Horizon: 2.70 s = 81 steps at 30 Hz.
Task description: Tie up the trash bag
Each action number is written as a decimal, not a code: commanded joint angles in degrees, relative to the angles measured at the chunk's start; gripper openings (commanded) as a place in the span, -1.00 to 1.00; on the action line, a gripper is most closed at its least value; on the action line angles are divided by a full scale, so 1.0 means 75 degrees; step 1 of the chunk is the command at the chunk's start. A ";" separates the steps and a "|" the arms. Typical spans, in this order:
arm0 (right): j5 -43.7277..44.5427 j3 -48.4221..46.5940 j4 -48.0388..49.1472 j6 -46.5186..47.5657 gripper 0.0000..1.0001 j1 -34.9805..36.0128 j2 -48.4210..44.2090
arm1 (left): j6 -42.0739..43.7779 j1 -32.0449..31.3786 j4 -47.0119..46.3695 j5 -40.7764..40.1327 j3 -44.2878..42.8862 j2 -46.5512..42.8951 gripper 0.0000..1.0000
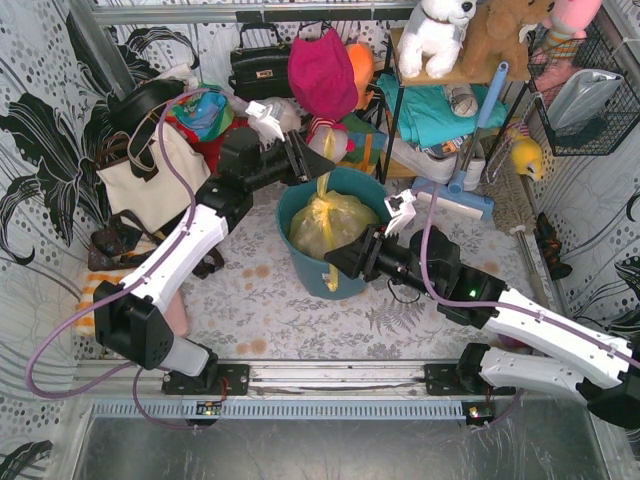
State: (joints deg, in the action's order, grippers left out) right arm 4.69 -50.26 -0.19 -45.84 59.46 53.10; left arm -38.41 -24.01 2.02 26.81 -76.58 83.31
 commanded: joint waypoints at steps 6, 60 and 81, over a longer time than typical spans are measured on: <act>0.0014 -0.0348 0.0014 -0.0040 -0.16 0.0018 0.0418 | 0.0006 -0.0023 -0.0405 0.0160 0.0138 0.0190 0.00; 0.0027 0.0033 0.0736 0.0390 0.01 0.0006 -0.0586 | 0.0698 -0.0066 0.0297 -0.0596 -0.0776 0.0695 -1.00; -0.0613 -0.0559 0.0295 -0.0437 -0.19 -0.0005 0.0550 | 0.0660 -0.0059 0.0298 -0.0562 -0.0618 0.0734 -1.00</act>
State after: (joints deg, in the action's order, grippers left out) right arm 1.54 -52.12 -0.36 -48.29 59.51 55.86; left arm -34.22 -24.60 6.33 22.94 -80.79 88.58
